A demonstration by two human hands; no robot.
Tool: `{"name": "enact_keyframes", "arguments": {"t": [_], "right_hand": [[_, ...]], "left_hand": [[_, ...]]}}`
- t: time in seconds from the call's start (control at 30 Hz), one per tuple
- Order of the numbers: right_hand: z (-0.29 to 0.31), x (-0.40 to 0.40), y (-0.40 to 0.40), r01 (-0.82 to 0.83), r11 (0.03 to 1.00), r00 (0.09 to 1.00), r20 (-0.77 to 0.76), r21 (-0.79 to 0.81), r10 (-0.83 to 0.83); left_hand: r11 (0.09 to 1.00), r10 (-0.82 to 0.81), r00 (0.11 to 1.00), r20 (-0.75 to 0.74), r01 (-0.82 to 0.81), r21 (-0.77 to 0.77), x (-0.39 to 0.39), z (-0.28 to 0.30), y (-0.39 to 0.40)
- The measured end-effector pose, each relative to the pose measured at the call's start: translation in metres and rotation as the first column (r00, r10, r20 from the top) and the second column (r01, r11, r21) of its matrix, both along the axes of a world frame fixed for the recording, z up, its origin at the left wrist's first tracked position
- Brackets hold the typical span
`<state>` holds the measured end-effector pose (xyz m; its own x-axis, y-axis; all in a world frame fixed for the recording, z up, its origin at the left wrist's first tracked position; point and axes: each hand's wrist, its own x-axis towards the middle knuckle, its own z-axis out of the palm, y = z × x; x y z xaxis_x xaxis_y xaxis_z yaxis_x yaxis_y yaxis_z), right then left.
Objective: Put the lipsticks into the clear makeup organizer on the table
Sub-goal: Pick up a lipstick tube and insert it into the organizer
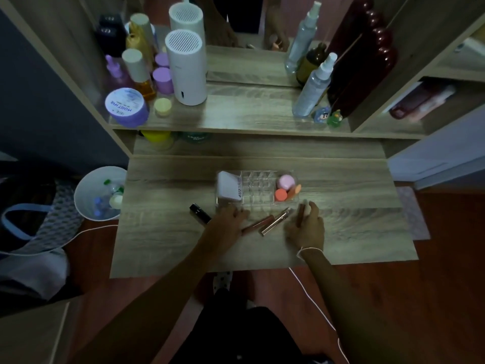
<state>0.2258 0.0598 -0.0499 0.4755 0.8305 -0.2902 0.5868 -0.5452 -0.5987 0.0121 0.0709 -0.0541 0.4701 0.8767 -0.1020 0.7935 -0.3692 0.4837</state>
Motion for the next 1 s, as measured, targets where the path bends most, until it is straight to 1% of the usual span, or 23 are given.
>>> {"name": "enact_keyframes", "arguments": {"t": [0.07,0.1,0.13,0.2,0.3,0.37,0.47,0.53,0.6,0.7,0.77,0.87,0.93,1.0], "right_hand": [[0.003,0.007,0.002,0.08,0.996,0.992,-0.1,-0.033,-0.083],[0.005,0.011,0.003,0.116,0.992,0.979,-0.164,-0.052,-0.123],[0.007,0.015,0.003,0.138,0.988,0.966,-0.212,-0.067,-0.149],[0.014,0.021,0.003,0.147,0.987,0.952,-0.261,-0.063,-0.158],[0.029,0.025,0.006,0.101,0.994,0.953,-0.292,0.043,-0.085],[0.042,0.025,0.012,0.026,0.989,0.952,-0.305,0.147,0.021],[0.059,0.022,0.029,-0.115,0.963,0.953,-0.248,0.243,0.176],[0.067,0.017,0.045,-0.197,0.945,0.944,-0.208,0.263,0.255],[0.072,0.009,0.061,-0.263,0.923,0.922,-0.209,0.28,0.326],[0.074,-0.006,0.082,-0.305,0.896,0.899,-0.211,0.323,0.383],[0.07,-0.017,0.094,-0.328,0.88,0.887,-0.21,0.344,0.412],[0.061,-0.031,0.107,-0.331,0.878,0.87,-0.249,0.345,0.425],[0.055,-0.036,0.112,-0.36,0.875,0.879,-0.196,0.324,0.434],[0.051,-0.037,0.114,-0.419,0.858,0.872,-0.131,0.297,0.471]], "left_hand": [[0.99,0.124,0.983,0.136,-0.113,-0.085,0.006,0.004,0.001],[0.985,0.168,0.97,0.173,-0.156,-0.079,0.008,0.006,0.002],[0.984,0.178,0.97,0.164,-0.172,-0.053,0.008,0.01,0.005],[0.995,0.093,0.986,0.14,-0.098,0.032,0.008,0.013,0.01],[0.99,0.096,0.967,0.237,-0.117,0.075,0.012,0.024,0.022],[0.985,0.121,0.95,0.289,-0.152,0.087,0.016,0.035,0.033],[0.967,0.166,0.935,0.312,-0.217,0.135,0.016,0.044,0.05],[0.952,0.221,0.918,0.329,-0.276,0.132,0.015,0.048,0.061],[0.939,0.257,0.886,0.387,-0.323,0.117,0.013,0.049,0.071],[0.913,0.339,0.808,0.481,-0.406,0.038,0.01,0.05,0.084],[0.894,0.391,0.764,0.513,-0.448,-0.013,0.01,0.051,0.09],[0.893,0.391,0.765,0.512,-0.451,-0.008,0.013,0.048,0.095],[0.896,0.398,0.772,0.495,-0.442,-0.032,0.017,0.047,0.096],[0.902,0.387,0.787,0.481,-0.43,-0.022,0.02,0.044,0.097]]}}
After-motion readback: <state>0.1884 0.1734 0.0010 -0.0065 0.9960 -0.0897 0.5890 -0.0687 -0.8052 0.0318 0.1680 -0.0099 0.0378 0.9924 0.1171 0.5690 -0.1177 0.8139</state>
